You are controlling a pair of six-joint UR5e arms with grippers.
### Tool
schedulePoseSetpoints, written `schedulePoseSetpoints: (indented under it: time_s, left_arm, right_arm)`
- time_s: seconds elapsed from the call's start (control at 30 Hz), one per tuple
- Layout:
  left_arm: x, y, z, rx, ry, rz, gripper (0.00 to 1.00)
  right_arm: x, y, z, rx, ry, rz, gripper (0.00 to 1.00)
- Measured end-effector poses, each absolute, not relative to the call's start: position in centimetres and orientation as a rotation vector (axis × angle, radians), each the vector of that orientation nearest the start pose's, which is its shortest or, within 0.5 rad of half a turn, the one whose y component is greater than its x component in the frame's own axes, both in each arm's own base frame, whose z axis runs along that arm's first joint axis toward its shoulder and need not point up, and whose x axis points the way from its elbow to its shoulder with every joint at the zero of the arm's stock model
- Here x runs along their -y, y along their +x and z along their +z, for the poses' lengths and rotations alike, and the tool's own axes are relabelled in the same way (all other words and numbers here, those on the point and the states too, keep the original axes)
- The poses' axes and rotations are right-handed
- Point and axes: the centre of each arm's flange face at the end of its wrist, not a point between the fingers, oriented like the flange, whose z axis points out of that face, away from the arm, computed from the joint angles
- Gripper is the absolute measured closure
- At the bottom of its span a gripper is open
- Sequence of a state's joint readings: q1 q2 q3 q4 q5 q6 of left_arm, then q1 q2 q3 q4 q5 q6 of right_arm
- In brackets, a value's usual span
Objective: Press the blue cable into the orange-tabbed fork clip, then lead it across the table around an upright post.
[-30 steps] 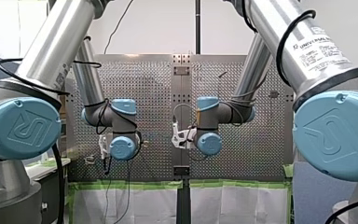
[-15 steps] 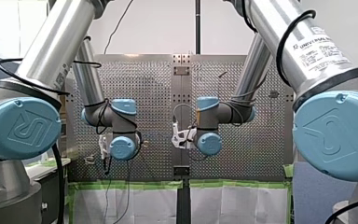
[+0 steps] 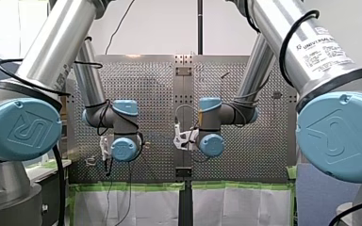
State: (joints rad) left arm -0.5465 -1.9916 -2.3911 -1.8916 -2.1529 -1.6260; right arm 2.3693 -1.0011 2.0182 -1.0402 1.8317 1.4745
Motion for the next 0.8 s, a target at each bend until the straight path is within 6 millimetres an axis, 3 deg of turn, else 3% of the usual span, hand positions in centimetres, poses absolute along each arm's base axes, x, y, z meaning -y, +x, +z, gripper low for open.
schedulePoseSetpoints:
  time_s: [0.37,0.7,0.8]
  left_arm:
    - [26.7,28.8,8.0,-1.562,-0.075,-0.019,1.0]
    - [26.7,28.8,8.0,-1.562,-0.075,-0.019,1.0]
    - [26.7,28.8,8.0,-1.562,-0.075,-0.019,1.0]
  right_arm:
    - [29.8,45.7,8.7,0.814,1.596,1.532,1.0]
    - [29.5,44.9,4.4,0.84,1.691,1.443,1.0]
    - [29.4,44.9,3.9,0.842,1.7,1.435,1.0]
